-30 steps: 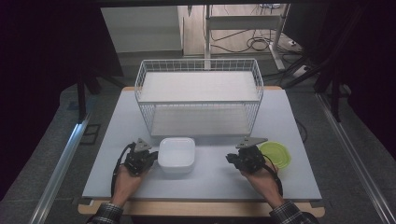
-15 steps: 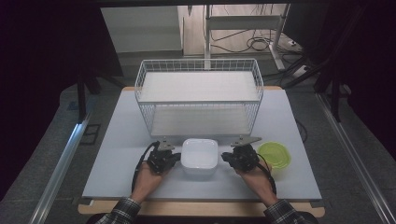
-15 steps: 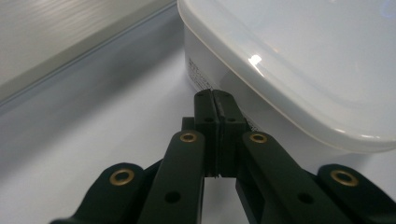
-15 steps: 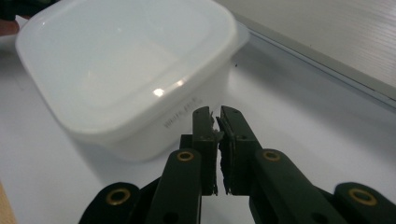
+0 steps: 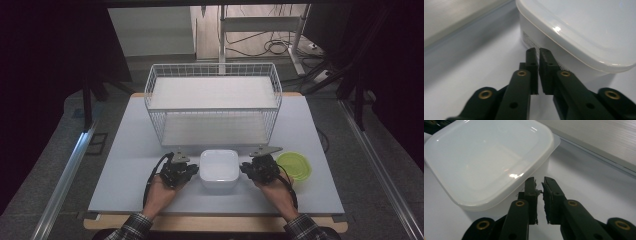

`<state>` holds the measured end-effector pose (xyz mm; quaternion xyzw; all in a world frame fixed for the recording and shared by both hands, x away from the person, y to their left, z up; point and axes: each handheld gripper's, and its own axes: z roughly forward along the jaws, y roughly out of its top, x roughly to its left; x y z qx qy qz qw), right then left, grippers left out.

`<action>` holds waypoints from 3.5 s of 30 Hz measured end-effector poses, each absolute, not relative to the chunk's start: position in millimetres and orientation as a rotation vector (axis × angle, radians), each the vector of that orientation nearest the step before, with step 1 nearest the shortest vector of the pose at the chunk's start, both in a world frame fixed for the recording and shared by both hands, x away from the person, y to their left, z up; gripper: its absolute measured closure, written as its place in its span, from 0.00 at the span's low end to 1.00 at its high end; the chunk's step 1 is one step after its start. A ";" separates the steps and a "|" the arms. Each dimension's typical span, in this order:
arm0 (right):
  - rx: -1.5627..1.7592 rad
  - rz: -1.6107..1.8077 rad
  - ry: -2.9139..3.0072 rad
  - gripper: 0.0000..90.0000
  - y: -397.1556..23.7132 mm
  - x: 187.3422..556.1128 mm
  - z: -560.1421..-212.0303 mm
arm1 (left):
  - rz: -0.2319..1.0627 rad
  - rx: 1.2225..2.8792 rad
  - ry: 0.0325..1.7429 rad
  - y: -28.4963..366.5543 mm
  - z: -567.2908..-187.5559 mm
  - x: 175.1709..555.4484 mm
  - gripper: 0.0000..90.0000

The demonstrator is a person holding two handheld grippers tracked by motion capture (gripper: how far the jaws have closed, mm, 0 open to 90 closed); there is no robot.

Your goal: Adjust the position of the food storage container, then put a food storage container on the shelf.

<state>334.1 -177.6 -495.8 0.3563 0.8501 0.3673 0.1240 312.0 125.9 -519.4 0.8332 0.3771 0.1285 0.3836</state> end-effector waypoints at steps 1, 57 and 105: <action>1.039 1.071 2.479 0.86 -177.6 334.1 -495.8 | 0.335 2.116 0.965 127.8 -518.0 311.3 0.87; 1.035 1.235 2.492 0.21 -170.9 330.6 -474.6 | 0.241 2.024 0.870 123.7 -494.1 313.3 0.13; 1.296 1.351 2.423 0.88 -175.5 318.0 -468.0 | 0.082 1.845 1.063 133.6 -490.6 297.6 0.87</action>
